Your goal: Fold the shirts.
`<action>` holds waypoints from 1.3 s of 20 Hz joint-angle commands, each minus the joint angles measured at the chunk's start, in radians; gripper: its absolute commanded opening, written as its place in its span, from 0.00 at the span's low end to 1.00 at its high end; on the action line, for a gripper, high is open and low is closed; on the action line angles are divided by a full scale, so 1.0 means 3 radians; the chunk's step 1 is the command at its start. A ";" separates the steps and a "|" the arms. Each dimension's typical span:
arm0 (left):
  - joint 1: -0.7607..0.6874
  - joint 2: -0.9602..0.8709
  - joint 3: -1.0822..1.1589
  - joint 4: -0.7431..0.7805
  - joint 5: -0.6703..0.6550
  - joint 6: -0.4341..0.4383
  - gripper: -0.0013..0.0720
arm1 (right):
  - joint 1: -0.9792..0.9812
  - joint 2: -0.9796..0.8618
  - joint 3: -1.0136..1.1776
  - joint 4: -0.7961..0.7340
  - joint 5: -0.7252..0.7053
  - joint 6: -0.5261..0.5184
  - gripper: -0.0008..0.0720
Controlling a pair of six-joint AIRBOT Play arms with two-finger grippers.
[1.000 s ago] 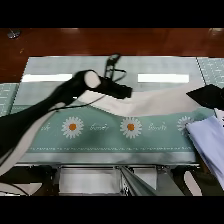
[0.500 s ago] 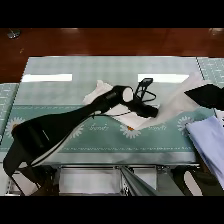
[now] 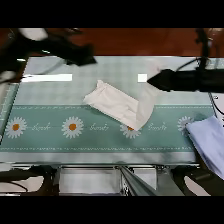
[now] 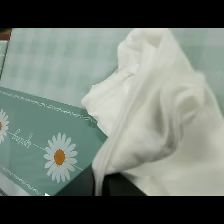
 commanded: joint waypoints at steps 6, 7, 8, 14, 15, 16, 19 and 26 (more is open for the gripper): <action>0.1944 0.2757 -0.1809 0.0149 -0.0048 0.0205 0.07 | 0.0785 -0.2075 0.1506 0.0037 -0.0228 0.0079 0.04; 0.1954 0.3072 -0.2117 0.0149 -0.0029 0.0205 0.07 | 0.0818 -0.2249 0.1638 0.0037 -0.0212 0.0123 0.04; 0.1942 0.3326 -0.2396 0.0139 0.0006 0.0202 0.07 | 0.0844 -0.2393 0.1751 0.0037 -0.0189 0.0165 0.04; 0.1867 0.3835 -0.3614 -0.0287 0.0264 0.0169 0.07 | 0.0975 -0.2862 0.2065 0.0179 -0.0013 0.0175 0.88; 0.1867 0.3792 -0.3700 -0.0361 0.0290 0.0170 0.07 | 0.0940 -0.2857 0.2093 0.0200 0.0109 0.0135 0.87; 0.1867 0.3742 -0.3761 -0.0426 0.0308 0.0172 0.07 | 0.0856 -0.2828 0.2152 0.0196 0.0291 0.0144 0.87; 0.1845 0.3627 -0.3792 -0.0482 0.0304 0.0374 0.07 | 0.0371 -0.2516 0.2364 0.0061 0.1136 0.0155 0.87; 0.1765 0.3632 -0.3794 -0.0479 0.0235 0.0421 0.07 | -0.0512 0.0060 0.0132 -0.2923 0.0409 0.1390 0.87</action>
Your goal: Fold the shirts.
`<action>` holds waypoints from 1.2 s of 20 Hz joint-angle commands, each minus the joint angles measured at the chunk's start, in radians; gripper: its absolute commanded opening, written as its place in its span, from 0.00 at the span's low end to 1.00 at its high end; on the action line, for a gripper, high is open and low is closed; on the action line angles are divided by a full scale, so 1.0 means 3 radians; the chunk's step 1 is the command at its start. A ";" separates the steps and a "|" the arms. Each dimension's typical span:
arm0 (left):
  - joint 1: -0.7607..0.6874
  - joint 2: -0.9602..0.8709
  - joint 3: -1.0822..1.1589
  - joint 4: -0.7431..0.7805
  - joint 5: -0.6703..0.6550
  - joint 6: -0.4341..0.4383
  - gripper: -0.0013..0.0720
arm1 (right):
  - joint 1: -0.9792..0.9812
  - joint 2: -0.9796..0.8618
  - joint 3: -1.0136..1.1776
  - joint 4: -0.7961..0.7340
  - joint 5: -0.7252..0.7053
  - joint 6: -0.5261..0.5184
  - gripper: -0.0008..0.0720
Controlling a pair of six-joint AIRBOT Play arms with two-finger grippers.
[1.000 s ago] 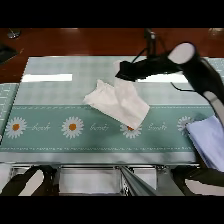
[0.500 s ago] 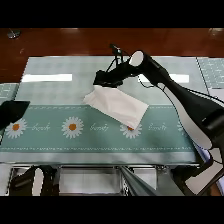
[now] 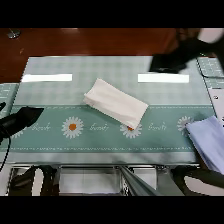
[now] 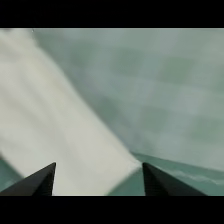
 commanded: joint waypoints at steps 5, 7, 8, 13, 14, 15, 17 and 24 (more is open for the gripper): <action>-0.0174 -0.0004 -0.0017 -0.0018 -0.0015 0.0031 0.07 | -0.0528 0.2238 -0.3892 0.1662 -0.2042 0.0645 0.87; -0.0253 -0.0006 -0.0017 -0.0017 -0.0015 0.0031 0.07 | -0.0361 0.2009 -0.4138 0.2296 -0.2246 0.0186 0.86; -0.0285 -0.0006 -0.0017 -0.0015 -0.0015 0.0031 0.07 | -0.0282 0.1806 -0.4108 0.2294 -0.2262 0.0114 0.86; -0.0323 -0.0006 -0.0024 -0.0014 -0.0018 0.0031 0.07 | -0.0139 0.0669 -0.3669 0.2480 -0.2169 -0.0352 0.86; -0.0323 -0.0006 -0.0024 -0.0014 -0.0017 0.0032 0.07 | -0.0114 0.0491 -0.3550 0.2600 -0.2129 -0.0501 0.87; -0.0323 -0.0006 -0.0024 -0.0014 -0.0017 0.0032 0.07 | -0.0072 0.0326 -0.3421 0.2693 -0.2097 -0.0599 0.86; -0.0323 -0.0006 -0.0033 -0.0014 -0.0014 0.0032 0.07 | 0.0098 -0.0015 -0.3087 0.2768 -0.1979 -0.0662 0.86; -0.0320 -0.0008 -0.0038 -0.0014 -0.0013 0.0031 0.07 | 0.0314 -0.0357 -0.1364 0.2318 -0.1428 -0.0893 0.04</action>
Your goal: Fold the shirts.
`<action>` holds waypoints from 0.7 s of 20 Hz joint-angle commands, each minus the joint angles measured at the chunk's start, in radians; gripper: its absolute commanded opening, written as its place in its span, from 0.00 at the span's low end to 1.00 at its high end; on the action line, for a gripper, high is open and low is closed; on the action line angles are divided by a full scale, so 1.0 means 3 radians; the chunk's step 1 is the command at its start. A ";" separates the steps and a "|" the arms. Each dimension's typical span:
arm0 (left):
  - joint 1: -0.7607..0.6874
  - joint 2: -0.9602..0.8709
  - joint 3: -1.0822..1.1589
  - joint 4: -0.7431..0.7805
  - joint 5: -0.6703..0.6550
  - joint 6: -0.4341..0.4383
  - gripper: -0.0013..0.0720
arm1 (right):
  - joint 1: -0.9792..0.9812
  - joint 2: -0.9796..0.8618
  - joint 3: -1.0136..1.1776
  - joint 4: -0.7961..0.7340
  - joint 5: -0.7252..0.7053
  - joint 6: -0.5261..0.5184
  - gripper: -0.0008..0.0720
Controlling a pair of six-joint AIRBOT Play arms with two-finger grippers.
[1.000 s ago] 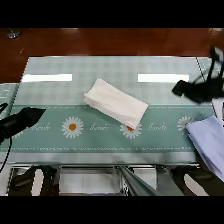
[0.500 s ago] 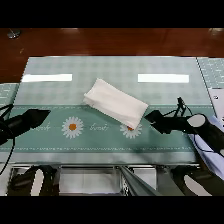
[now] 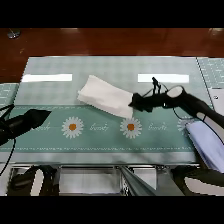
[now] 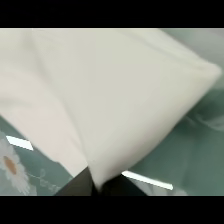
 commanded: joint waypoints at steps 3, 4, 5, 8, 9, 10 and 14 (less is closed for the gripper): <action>0.0000 0.0001 0.0000 0.0001 0.0001 0.0000 0.07 | 0.0010 -0.0098 0.1906 -0.1288 0.0931 0.0472 0.04; 0.0000 0.0001 0.0000 0.0001 0.0001 0.0001 0.07 | -0.0020 -0.0098 0.2225 -0.1513 0.1118 0.0551 0.04; 0.0000 0.0001 0.0000 0.0001 0.0001 0.0001 0.07 | -0.0079 -0.0097 0.2536 -0.1668 0.1330 0.0605 0.04; 0.0000 0.0001 0.0000 0.0000 -0.0003 -0.0001 0.07 | -0.0315 -0.0097 0.3268 -0.2152 0.2051 0.0746 0.04; 0.0000 0.0003 0.0000 0.0000 -0.0014 0.0000 0.07 | -0.0425 -0.0083 0.3445 -0.2308 0.2302 0.0782 0.04; 0.0000 0.0004 0.0000 0.0000 -0.0014 0.0000 0.07 | -0.0547 -0.0045 0.3531 -0.2349 0.2466 0.0787 0.04; 0.0000 0.0003 0.0000 0.0000 0.0004 0.0000 0.07 | -0.1272 0.0258 0.3552 -0.2420 0.2972 0.0899 0.04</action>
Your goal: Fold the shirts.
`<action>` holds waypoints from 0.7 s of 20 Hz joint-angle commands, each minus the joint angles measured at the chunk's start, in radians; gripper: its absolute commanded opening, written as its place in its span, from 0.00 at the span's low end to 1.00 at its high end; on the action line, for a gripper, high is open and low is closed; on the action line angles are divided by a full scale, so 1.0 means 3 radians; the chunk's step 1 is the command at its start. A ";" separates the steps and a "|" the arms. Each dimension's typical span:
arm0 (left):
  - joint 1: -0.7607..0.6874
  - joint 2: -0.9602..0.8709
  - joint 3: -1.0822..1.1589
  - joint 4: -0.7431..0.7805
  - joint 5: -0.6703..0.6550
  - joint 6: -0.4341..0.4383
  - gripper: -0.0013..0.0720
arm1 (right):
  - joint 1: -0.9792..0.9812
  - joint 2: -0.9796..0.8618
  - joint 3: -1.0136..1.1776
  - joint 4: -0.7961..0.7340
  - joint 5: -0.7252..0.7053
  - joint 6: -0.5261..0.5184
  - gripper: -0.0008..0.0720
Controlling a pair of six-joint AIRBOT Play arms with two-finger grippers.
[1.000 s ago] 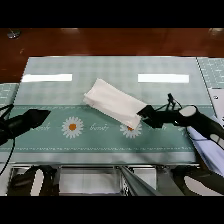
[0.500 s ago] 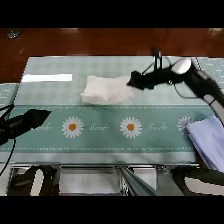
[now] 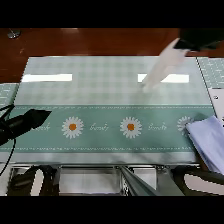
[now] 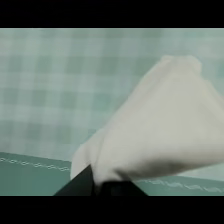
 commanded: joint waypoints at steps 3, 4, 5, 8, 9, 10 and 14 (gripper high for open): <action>0.0000 0.0003 0.0000 -0.0003 0.0099 -0.0003 0.07 | -0.1090 0.0336 0.0139 -0.0501 0.1090 0.0058 0.04; 0.0000 0.0003 0.0000 -0.0003 0.0098 -0.0001 0.07 | -0.1307 0.0472 0.0060 -0.0520 0.1085 0.0062 0.04; 0.0000 0.0003 0.0000 -0.0003 0.0098 -0.0001 0.07 | -0.1507 0.0598 -0.0051 -0.0549 0.1087 0.0056 0.04; 0.0000 0.0003 0.0000 -0.0003 0.0104 -0.0003 0.07 | -0.2045 0.1104 -0.0675 -0.0938 0.1086 -0.0243 0.04; 0.0000 0.0003 0.0000 -0.0003 0.0128 -0.0003 0.07 | -0.2210 0.1312 -0.0970 -0.1041 0.1086 -0.0202 0.04; 0.0000 0.0003 0.0000 -0.0003 0.0156 -0.0003 0.07 | -0.2397 0.1534 -0.1296 -0.1071 0.1088 -0.0183 0.04; 0.0000 0.0003 0.0000 -0.0015 0.0196 -0.0003 0.07 | -0.2853 0.2457 -0.2683 -0.1808 0.1083 0.0019 0.04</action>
